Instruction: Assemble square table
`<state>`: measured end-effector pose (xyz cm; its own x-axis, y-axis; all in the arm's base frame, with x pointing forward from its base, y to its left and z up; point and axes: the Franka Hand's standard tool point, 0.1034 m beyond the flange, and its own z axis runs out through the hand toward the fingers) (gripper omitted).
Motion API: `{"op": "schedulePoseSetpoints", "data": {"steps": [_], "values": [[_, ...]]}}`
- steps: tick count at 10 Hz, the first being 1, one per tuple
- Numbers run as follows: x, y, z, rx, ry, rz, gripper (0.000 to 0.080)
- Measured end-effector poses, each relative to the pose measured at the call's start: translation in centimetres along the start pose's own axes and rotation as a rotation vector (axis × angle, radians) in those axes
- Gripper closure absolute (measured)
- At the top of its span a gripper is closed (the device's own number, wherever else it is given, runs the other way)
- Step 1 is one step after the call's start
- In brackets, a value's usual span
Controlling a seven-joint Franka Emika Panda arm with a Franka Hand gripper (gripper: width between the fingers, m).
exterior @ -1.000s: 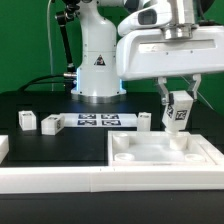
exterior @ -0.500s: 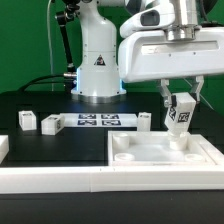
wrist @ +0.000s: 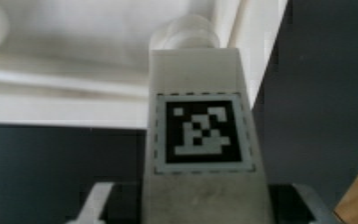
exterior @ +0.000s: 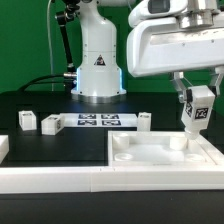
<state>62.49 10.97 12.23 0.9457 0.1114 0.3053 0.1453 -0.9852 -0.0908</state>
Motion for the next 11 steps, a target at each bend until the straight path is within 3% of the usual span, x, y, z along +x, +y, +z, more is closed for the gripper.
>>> {"op": "schedulePoseSetpoints", "data": {"steps": [2,3,4,5,11], "values": [[-0.2,0.1,0.2,-0.002,0.013,-0.008,0.0508],[0.4,0.6,0.3,-0.019,0.128,-0.032,0.0508],[0.1,0.6,0.9,-0.022,0.149,-0.034,0.0508],[0.7,0.9,0.8,-0.032,0.222,-0.044,0.0508],[-0.3,-0.5,2.1,-0.023,0.212,-0.062,0.0508]]}}
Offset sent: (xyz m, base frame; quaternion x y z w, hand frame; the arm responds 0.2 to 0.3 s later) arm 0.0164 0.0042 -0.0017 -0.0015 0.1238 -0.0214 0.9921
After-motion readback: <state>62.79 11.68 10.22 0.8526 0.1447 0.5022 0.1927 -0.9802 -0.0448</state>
